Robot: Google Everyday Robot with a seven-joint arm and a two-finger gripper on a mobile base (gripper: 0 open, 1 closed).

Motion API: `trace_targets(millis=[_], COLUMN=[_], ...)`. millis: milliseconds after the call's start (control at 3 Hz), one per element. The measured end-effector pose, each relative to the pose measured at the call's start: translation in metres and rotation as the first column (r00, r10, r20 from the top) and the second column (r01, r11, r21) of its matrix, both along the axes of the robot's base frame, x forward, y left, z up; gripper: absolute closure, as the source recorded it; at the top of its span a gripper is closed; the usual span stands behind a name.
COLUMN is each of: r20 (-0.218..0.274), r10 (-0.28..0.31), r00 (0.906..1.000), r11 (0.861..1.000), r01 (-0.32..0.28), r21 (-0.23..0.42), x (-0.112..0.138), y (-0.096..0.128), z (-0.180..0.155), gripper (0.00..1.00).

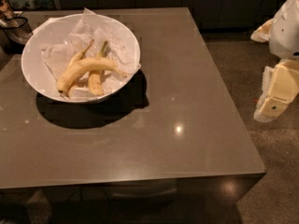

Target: Pick banana from white bowl

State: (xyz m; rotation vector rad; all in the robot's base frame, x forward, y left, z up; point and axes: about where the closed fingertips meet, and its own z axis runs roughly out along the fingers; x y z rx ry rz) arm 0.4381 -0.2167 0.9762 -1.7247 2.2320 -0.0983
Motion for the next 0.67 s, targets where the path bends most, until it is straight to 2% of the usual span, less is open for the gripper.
trace_targets(millis=[333, 667], r20=[0.0, 0.018], r10=[0.0, 0.031], r00=[1.0, 0.9994], r11=[1.0, 0.999], r01=[0.0, -0.03], r21=[0.0, -0.028], x=[0.0, 0.001], y=[0.0, 0.011], z=[0.0, 0.006], gripper=[0.0, 0.0])
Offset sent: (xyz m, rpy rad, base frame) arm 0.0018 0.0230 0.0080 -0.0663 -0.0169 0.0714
